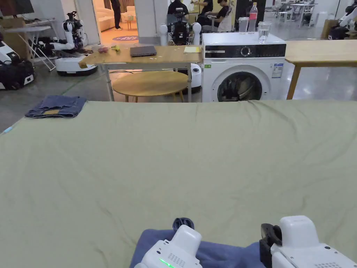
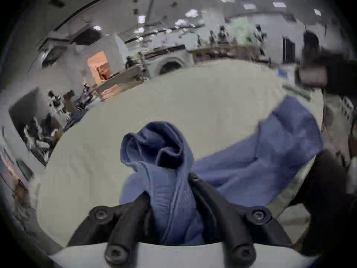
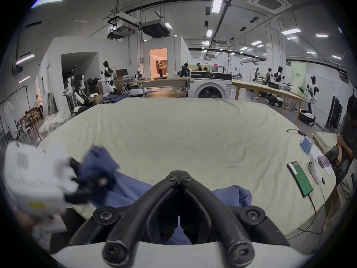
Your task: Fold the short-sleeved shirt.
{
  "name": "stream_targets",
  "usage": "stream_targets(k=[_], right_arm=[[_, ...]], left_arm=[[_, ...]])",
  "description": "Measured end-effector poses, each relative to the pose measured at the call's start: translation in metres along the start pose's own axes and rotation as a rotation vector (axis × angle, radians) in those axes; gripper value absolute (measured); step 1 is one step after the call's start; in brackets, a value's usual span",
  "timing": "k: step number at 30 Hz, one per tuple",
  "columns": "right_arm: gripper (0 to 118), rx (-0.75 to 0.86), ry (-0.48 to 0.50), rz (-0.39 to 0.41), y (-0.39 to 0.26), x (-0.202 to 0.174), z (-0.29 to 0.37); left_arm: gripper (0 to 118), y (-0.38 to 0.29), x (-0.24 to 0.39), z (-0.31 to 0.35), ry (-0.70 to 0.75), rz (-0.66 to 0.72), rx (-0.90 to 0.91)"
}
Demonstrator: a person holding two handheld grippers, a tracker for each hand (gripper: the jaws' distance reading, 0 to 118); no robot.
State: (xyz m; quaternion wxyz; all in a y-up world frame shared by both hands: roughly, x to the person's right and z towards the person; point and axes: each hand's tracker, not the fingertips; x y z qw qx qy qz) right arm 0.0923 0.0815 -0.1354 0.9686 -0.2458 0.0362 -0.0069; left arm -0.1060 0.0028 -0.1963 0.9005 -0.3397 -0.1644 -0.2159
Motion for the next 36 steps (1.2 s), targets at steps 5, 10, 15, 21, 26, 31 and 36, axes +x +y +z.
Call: stream_targets(k=[5,10,15,21,26,31,36], right_arm=[[0,-0.008,0.019,0.009,-0.001,0.024,0.008],[0,-0.01,0.038,-0.048,-0.007,0.038,0.005],[0,-0.021,0.051,-0.066,-0.014,0.039,0.005],[0,-0.031,0.052,-0.075,-0.018,0.042,0.008],[0,-0.045,0.042,-0.065,-0.02,0.043,0.009],[0,-0.052,0.031,-0.052,-0.02,0.04,0.012],[0,-0.058,0.026,-0.036,-0.017,0.03,0.007]], left_arm=[[41,-0.005,0.009,-0.014,-0.027,0.068,-0.053],[87,0.02,-0.031,0.054,-0.211,0.295,0.175],[65,0.003,-0.087,0.049,-0.211,0.566,0.144],[0,-0.024,-0.083,-0.006,-0.343,0.671,-0.044],[0,-0.019,-0.033,-0.035,-0.519,0.663,-0.069],[0,-0.015,-0.012,-0.031,-0.531,0.641,-0.023],[0,-0.032,-0.067,0.013,-0.412,0.734,0.113]])
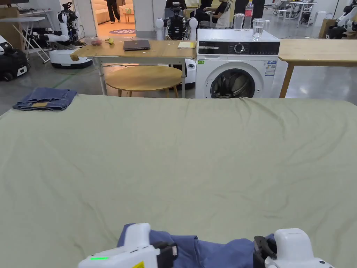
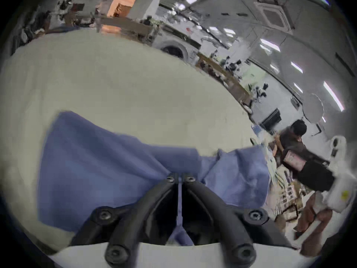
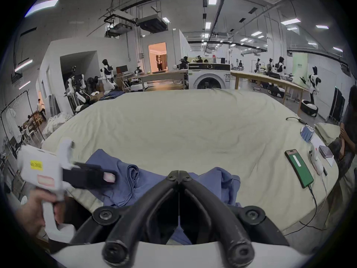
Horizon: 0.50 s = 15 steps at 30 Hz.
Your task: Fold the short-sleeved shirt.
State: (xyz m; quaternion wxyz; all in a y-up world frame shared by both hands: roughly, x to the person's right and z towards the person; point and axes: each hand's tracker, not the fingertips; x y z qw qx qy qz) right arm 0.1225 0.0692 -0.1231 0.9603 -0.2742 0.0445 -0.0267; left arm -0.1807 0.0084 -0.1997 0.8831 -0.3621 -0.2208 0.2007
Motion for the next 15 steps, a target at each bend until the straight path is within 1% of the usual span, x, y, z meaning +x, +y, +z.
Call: stream_targets(k=[2,4,5,6,7,8,9,10,11,12,13,14,15], right_arm=[[0,0.0,0.0,0.012,0.001,-0.008,-0.004],[0,-0.008,0.008,0.023,0.002,-0.018,-0.01],[0,-0.01,0.013,0.026,0.002,-0.022,-0.012],[0,-0.014,0.021,0.028,0.002,-0.028,-0.014],[0,-0.019,0.03,0.028,0.003,-0.033,-0.016],[0,-0.021,0.035,0.027,0.004,-0.037,-0.017],[0,-0.022,0.039,0.028,0.004,-0.041,-0.018],[0,-0.024,0.045,0.03,0.004,-0.045,-0.019],[0,-0.026,0.05,0.032,0.004,-0.048,-0.02],[0,-0.027,0.051,0.034,0.005,-0.049,-0.02],[0,-0.027,0.047,0.038,0.005,-0.051,-0.02],[0,-0.026,0.044,0.04,0.006,-0.052,-0.02],[0,-0.024,0.037,0.047,0.006,-0.052,-0.018]], left_arm=[[0,0.007,-0.024,0.03,0.011,0.055,0.072],[0,0.006,-0.061,0.053,0.052,0.152,0.13],[3,0.003,-0.077,0.062,0.054,0.191,0.161],[34,0.001,-0.092,0.069,0.056,0.235,0.173],[75,0.0,-0.106,0.072,0.057,0.285,0.168],[110,-0.002,-0.117,0.074,0.05,0.319,0.152],[118,-0.006,-0.127,0.073,0.022,0.355,0.139],[118,-0.009,-0.136,0.073,-0.027,0.382,0.266],[118,-0.024,-0.14,0.065,-0.067,0.441,0.17],[118,-0.032,-0.147,0.056,-0.096,0.499,0.136],[118,-0.043,-0.154,0.039,-0.156,0.568,0.081],[118,-0.053,-0.157,0.027,-0.215,0.612,0.061],[118,-0.043,-0.156,0.017,-0.314,0.642,0.117]])
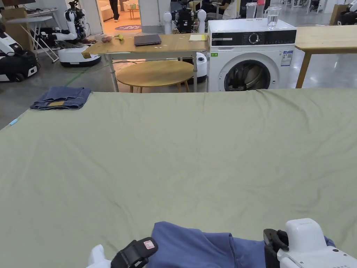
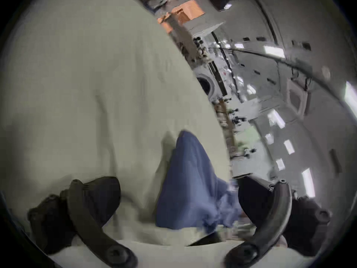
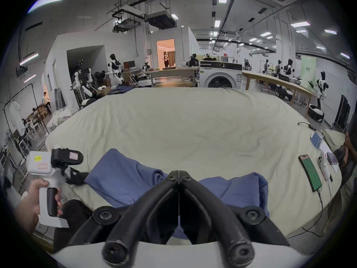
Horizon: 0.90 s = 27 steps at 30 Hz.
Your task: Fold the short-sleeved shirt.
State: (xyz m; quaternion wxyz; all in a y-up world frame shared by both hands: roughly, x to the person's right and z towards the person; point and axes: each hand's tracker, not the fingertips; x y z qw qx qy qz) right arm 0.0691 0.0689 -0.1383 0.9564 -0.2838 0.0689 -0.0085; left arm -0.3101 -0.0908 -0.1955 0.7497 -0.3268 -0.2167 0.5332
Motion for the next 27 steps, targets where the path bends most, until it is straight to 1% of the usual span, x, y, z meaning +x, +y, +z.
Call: stream_targets(k=[1,2,3,4,5,6,7,8,10,11,12,13,14,15,16,18,19,23,27], right_arm=[[0,0.003,-0.013,0.014,0.0,0.0,0.001],[0,0.005,-0.019,0.021,0.0,0.0,0.002],[0,0.005,-0.021,0.023,0.0,0.001,0.004],[0,0.005,-0.023,0.022,0.0,0.003,0.005],[0,0.004,-0.028,0.02,0.0,0.004,0.005],[0,0.002,-0.034,0.017,0.0,0.006,0.006],[0,0.002,-0.041,0.017,-0.001,0.009,0.007],[0,0.002,-0.046,0.016,-0.001,0.011,0.009],[0,0.003,-0.056,0.015,-0.001,0.016,0.013],[0,0.005,-0.061,0.015,-0.001,0.018,0.014],[0,0.006,-0.067,0.015,-0.001,0.021,0.015],[0,0.005,-0.071,0.014,-0.001,0.023,0.014],[0,0.004,-0.074,0.012,-0.001,0.024,0.014],[0,0.004,-0.077,0.008,-0.001,0.026,0.014],[0,0.004,-0.077,0.003,-0.001,0.026,0.013],[0,0.007,-0.071,-0.005,-0.001,0.026,0.012],[0,0.008,-0.067,-0.008,-0.001,0.026,0.011],[0,0.012,-0.056,-0.014,-0.001,0.026,0.01],[0,0.017,-0.056,-0.024,-0.006,0.035,0.018]], left_arm=[[118,-0.005,-0.003,-0.008,-0.085,0.016,0.032],[118,-0.007,-0.003,-0.018,-0.125,0.065,0.009],[118,-0.013,-0.004,-0.032,-0.142,0.144,-0.073],[117,-0.01,-0.004,-0.046,-0.16,0.177,-0.081],[110,-0.013,-0.004,-0.053,-0.154,0.191,-0.086],[82,-0.017,-0.005,-0.06,-0.067,0.189,-0.082],[47,-0.02,-0.01,-0.066,0.041,0.182,-0.068],[15,-0.022,0.006,-0.06,0.102,0.163,-0.045],[13,-0.018,0.01,-0.051,-0.012,0.208,0.01],[13,-0.015,0.017,-0.044,0.022,0.175,0.035],[11,-0.004,0.027,-0.033,0.077,0.079,0.074],[11,0.007,0.034,-0.022,0.102,-0.005,0.098],[11,0.017,0.041,-0.012,0.131,-0.058,0.124],[11,0.029,0.049,0.0,0.18,-0.136,0.154],[11,0.04,0.062,0.011,0.247,-0.243,0.178],[11,0.048,0.087,0.022,0.357,-0.43,0.207],[11,0.045,0.101,0.024,0.375,-0.514,0.204],[11,0.002,0.157,0.0,0.421,-0.826,0.161],[11,-0.077,0.196,-0.058,0.412,-1.108,0.066]])
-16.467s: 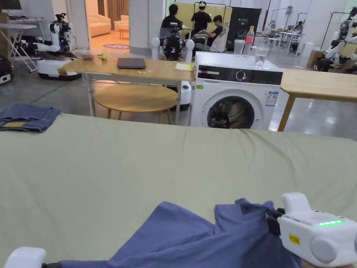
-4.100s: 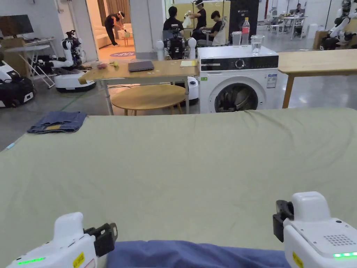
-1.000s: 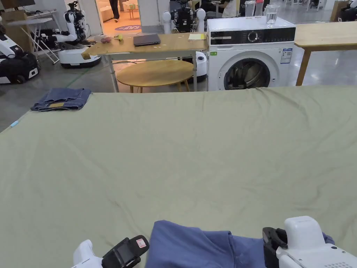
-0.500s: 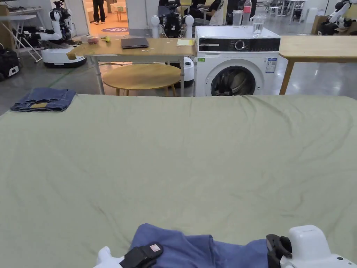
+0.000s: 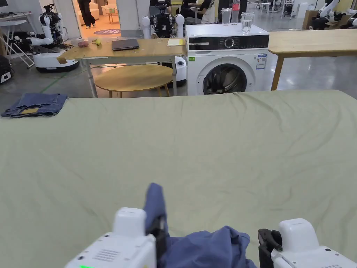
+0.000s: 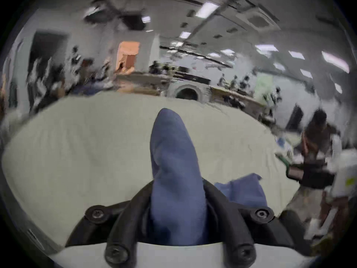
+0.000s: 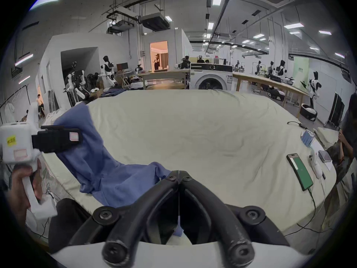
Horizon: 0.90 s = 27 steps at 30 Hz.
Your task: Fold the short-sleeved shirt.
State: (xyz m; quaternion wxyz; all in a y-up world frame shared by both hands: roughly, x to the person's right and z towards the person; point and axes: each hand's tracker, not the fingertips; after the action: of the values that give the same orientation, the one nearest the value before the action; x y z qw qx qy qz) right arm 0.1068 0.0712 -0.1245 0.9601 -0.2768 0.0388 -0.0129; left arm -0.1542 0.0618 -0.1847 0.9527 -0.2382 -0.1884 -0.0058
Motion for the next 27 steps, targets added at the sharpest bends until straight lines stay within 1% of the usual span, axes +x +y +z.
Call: stream_targets(k=[2,3,4,6,8,9,10,11,12,13,14,15,16,17,18,19,21,22,23,24,25,26,27], right_arm=[[0,0.002,-0.012,-0.009,-0.004,0.009,0.005],[0,0.001,-0.018,-0.018,-0.007,0.015,0.008],[0,0.001,-0.023,-0.026,-0.008,0.018,0.01],[0,0.006,-0.042,-0.036,-0.014,0.027,0.016],[0,0.008,-0.046,-0.046,-0.017,0.035,0.018],[0,0.008,-0.043,-0.054,-0.018,0.039,0.019],[0,0.007,-0.041,-0.058,-0.019,0.041,0.019],[0,0.005,-0.039,-0.06,-0.019,0.043,0.018],[0,0.003,-0.035,-0.062,-0.019,0.045,0.018],[0,0.004,-0.026,-0.067,-0.019,0.047,0.017],[0,0.004,-0.018,-0.073,-0.019,0.049,0.016],[0,0.003,-0.011,-0.078,-0.018,0.05,0.015],[0,0.005,-0.007,-0.08,-0.018,0.05,0.014],[0,0.007,-0.003,-0.083,-0.017,0.051,0.013],[0,0.008,0.004,-0.086,-0.017,0.051,0.012],[0,0.007,0.013,-0.089,-0.016,0.051,0.011],[0,0.005,0.023,-0.092,-0.015,0.049,0.01],[0,0.005,0.027,-0.091,-0.015,0.049,0.01],[0,0.005,0.033,-0.091,-0.015,0.048,0.01],[0,0.006,0.038,-0.092,-0.016,0.047,0.009],[0,0.006,0.043,-0.098,-0.016,0.047,0.009],[0,0.003,0.047,-0.102,-0.017,0.047,0.008],[0,-0.001,0.048,-0.104,-0.018,0.047,0.007]], left_arm=[[11,-0.01,0.05,-0.021,0.013,-0.183,-0.088],[11,-0.018,0.074,-0.034,0.02,-0.295,-0.132],[11,-0.026,0.089,-0.043,0.036,-0.363,-0.16],[10,-0.046,0.114,-0.062,0.101,-0.47,-0.204],[10,-0.06,0.123,-0.076,0.152,-0.552,-0.213],[13,-0.063,0.121,-0.079,0.148,-0.572,-0.224],[20,-0.059,0.12,-0.076,0.144,-0.565,-0.226],[34,-0.049,0.118,-0.068,0.132,-0.536,-0.222],[54,-0.037,0.113,-0.056,0.072,-0.447,-0.185],[70,-0.02,0.106,-0.043,0.0,-0.343,-0.16],[81,-0.002,0.089,-0.021,0.193,-0.644,-0.44],[85,0.01,0.078,-0.004,0.129,-0.539,-0.389],[86,0.018,0.069,0.007,0.079,-0.472,-0.345],[89,0.03,0.058,0.016,0.07,-0.42,-0.321],[96,0.035,0.045,0.019,0.082,-0.369,-0.312],[98,0.038,0.032,0.02,0.098,-0.315,-0.307],[98,0.032,0.005,0.005,0.146,-0.169,-0.324],[98,0.027,-0.006,-0.001,0.179,-0.118,-0.365],[97,0.017,-0.017,-0.012,0.188,-0.053,-0.424],[81,0.008,-0.024,-0.02,0.159,0.006,-0.474],[57,-0.006,-0.027,-0.033,0.111,0.082,-0.513],[27,-0.017,-0.027,-0.041,0.085,0.141,-0.539],[1,-0.027,-0.021,-0.047,0.083,0.173,-0.56]])
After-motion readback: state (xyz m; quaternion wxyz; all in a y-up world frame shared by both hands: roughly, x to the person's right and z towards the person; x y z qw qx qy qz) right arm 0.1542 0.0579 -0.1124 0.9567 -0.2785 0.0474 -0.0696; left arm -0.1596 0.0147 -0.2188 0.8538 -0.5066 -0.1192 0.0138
